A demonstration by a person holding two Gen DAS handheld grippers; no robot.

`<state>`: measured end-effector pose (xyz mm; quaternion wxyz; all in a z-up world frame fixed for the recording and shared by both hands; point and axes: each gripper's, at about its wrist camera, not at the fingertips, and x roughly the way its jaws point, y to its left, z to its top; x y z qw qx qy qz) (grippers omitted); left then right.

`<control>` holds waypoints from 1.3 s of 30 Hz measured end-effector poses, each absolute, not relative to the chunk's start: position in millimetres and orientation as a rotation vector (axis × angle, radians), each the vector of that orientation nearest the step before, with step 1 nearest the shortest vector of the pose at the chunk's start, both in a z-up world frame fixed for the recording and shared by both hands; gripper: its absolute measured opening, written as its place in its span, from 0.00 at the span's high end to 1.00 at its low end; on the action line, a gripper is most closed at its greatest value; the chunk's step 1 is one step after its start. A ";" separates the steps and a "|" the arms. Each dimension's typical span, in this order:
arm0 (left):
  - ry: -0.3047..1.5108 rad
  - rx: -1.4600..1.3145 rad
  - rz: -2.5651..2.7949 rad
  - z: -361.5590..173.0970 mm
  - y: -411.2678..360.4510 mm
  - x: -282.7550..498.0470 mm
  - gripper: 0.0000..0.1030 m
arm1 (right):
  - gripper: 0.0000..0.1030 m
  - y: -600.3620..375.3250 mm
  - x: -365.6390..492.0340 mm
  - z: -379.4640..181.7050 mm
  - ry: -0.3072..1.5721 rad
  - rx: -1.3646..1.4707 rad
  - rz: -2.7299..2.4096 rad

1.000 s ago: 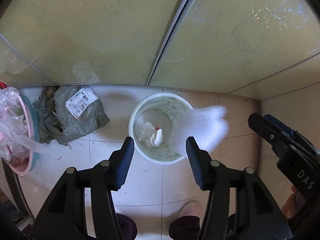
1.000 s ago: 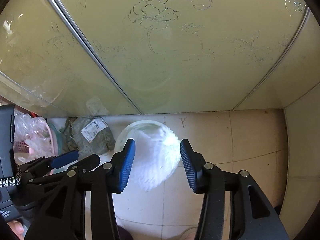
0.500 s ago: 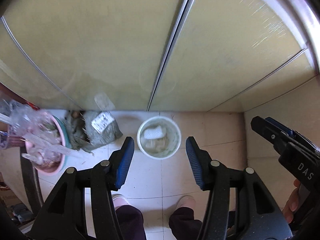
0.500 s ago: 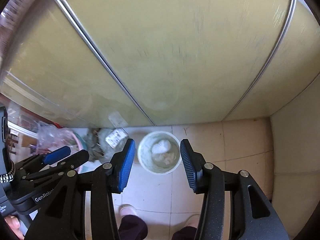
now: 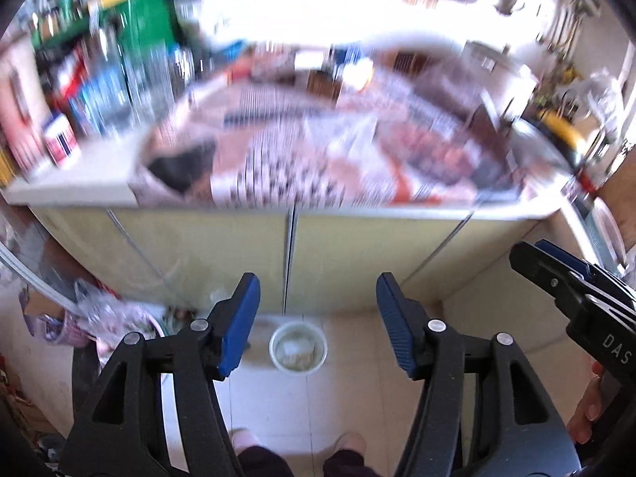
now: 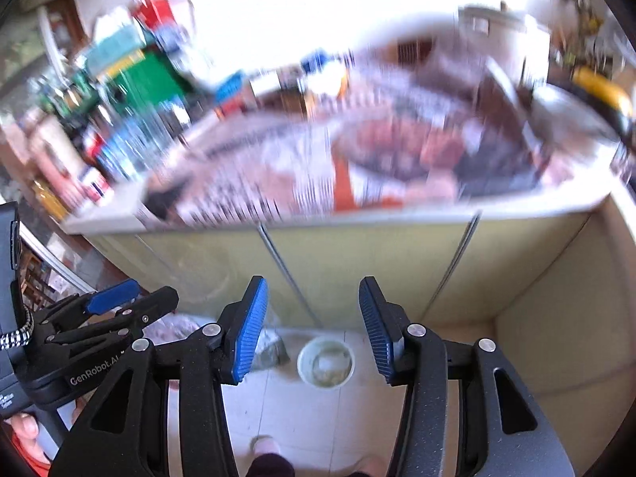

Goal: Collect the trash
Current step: 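Raise both tools back toward the counter, then grasp the white box with left tool while right tool grasps the blue Lucky cup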

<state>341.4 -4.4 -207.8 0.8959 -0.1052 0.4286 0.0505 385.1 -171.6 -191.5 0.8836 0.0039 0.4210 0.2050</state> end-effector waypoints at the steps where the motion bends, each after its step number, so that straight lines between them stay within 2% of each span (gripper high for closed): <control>1: 0.866 -0.217 0.109 -195.1 -7.9 338.0 0.41 | 0.53 -175.5 380.9 -176.4 0.848 0.003 0.432; 7: 0.698 -0.224 0.135 -113.0 -25.1 312.9 0.27 | 0.48 -180.8 365.0 -111.7 0.690 -0.025 0.463; 10: 0.636 -0.211 0.139 -83.7 -29.1 305.4 0.15 | 0.39 -182.1 361.5 -86.6 0.618 -0.029 0.461; 16: 0.569 -0.176 0.146 -55.5 -17.4 314.9 0.01 | 0.22 -174.2 371.7 -60.8 0.536 -0.024 0.442; 30: 0.602 -0.130 0.044 -66.2 86.4 441.3 0.01 | 0.22 -115.9 463.8 -70.9 0.566 0.067 0.260; 39: 0.710 -0.149 -0.002 -106.4 117.8 518.9 0.01 | 0.22 -103.4 514.7 -92.5 0.660 0.089 0.176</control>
